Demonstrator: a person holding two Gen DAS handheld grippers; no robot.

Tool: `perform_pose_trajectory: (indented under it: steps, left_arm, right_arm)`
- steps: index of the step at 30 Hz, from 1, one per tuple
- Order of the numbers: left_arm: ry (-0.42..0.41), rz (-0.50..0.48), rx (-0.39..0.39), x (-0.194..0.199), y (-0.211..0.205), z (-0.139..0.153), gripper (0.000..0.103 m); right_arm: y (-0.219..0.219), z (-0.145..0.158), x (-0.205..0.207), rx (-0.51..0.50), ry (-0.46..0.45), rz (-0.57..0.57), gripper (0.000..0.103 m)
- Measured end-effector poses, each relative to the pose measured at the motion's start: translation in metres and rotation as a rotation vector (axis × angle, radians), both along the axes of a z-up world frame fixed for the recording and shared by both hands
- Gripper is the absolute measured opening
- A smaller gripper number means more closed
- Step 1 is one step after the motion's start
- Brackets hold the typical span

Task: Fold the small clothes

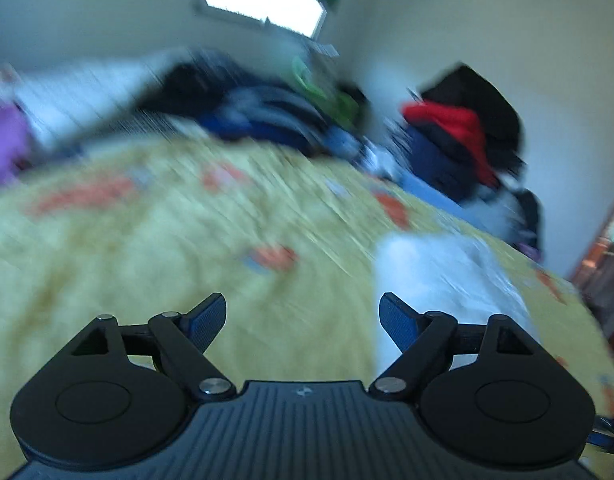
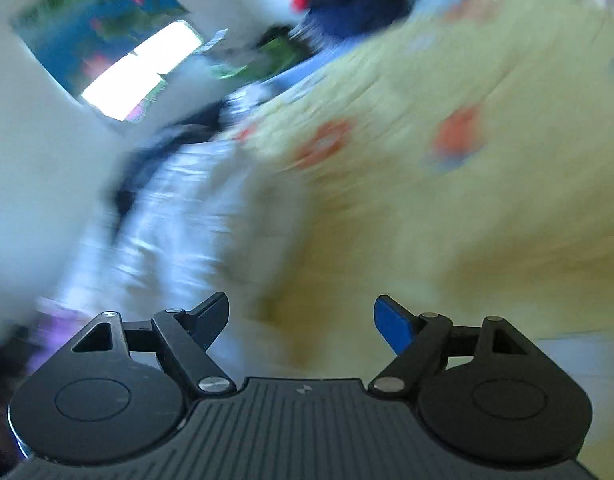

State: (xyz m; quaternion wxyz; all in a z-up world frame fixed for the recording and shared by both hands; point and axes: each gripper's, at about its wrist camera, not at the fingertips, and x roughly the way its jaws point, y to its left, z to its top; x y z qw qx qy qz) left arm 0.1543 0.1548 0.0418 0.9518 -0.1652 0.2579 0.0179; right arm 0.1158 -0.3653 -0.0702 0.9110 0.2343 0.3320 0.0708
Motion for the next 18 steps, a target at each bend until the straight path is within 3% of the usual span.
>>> perform_pose_trajectory:
  steps: [2, 4, 6, 11, 14, 16, 18]
  left_arm:
    - [-0.066, 0.048, 0.068, -0.021, 0.006, 0.018, 0.086]
    - [-0.122, 0.058, 0.188, -0.035, -0.001, 0.03, 0.099]
    - [-0.157, 0.032, 0.268, -0.042, -0.018, 0.032, 0.099]
    - [-0.131, -0.141, 0.212, -0.029, -0.077, 0.01, 0.1]
    - [-0.178, -0.196, 0.302, -0.01, -0.127, -0.005, 0.1]
    - [-0.185, -0.249, 0.374, -0.001, -0.157, -0.017, 0.1]
    - [-0.138, -0.294, 0.416, 0.009, -0.178, -0.033, 0.099]
  right_arm:
    - [-0.01, 0.007, -0.027, -0.18, -0.02, -0.044, 0.082]
    - [-0.01, 0.019, -0.051, -0.357, -0.064, -0.054, 0.092]
    - [-0.002, 0.028, -0.064, -0.441, -0.085, -0.055, 0.096]
    - [0.029, 0.038, -0.046, -0.292, -0.14, 0.046, 0.096]
    - [0.068, 0.05, -0.014, -0.216, -0.226, 0.12, 0.095]
    - [0.087, 0.056, 0.016, -0.08, -0.247, 0.186, 0.094]
    - [0.099, 0.058, 0.053, 0.075, -0.212, 0.206, 0.095]
